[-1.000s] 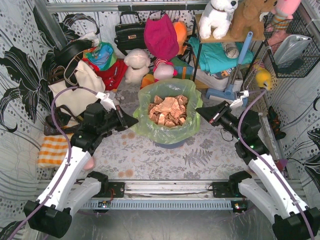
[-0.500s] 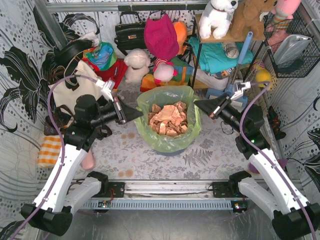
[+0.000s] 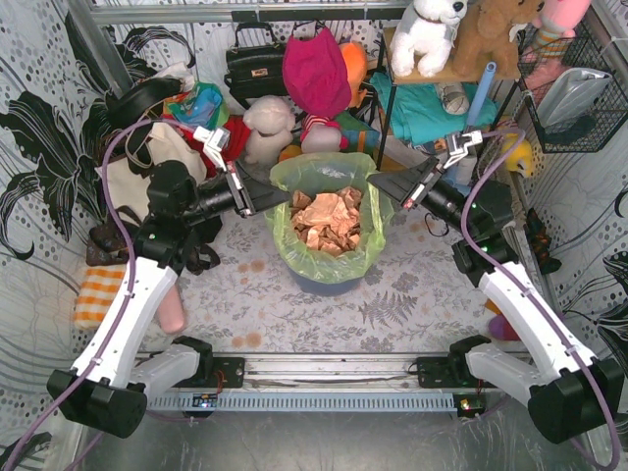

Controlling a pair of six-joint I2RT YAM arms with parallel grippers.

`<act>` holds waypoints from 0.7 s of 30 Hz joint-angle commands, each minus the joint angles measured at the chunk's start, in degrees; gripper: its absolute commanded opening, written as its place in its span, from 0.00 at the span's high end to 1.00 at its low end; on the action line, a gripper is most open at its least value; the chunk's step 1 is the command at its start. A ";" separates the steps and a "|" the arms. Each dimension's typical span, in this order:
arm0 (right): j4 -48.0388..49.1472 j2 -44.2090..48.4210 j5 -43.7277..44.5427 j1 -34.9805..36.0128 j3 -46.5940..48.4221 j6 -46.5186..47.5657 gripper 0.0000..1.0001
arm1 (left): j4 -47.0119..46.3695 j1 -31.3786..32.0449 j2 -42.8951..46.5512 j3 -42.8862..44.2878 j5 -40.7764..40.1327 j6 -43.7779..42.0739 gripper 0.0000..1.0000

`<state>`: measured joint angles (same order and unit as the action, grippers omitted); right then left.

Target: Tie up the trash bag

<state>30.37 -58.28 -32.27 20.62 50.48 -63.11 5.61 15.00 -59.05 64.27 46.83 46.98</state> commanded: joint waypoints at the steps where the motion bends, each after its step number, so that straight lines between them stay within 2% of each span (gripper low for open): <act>1: -0.84 3.45 2.09 0.47 -2.54 2.91 1.00 | -2.26 -0.08 0.09 -3.98 -1.46 -1.48 1.00; 7: -8.34 6.94 5.38 0.47 -8.88 7.34 1.00 | 3.19 -0.08 -1.01 -7.72 -5.09 -7.64 1.00; 11: -13.12 12.15 7.14 0.47 -12.26 8.88 1.00 | 2.87 -0.16 0.85 -12.17 -5.17 -9.23 1.00; 16: -22.78 18.70 11.87 0.46 -12.53 11.53 1.00 | 3.56 -0.15 3.93 -15.50 -5.11 -9.76 1.00; 21: -30.28 22.33 16.86 0.43 -10.39 12.80 1.00 | 9.50 -0.24 6.74 -12.59 -11.64 -10.75 0.98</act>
<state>7.46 -37.85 -20.60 20.62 37.80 -52.99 10.13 14.94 -54.22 49.93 40.60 38.98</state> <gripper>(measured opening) 0.003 0.008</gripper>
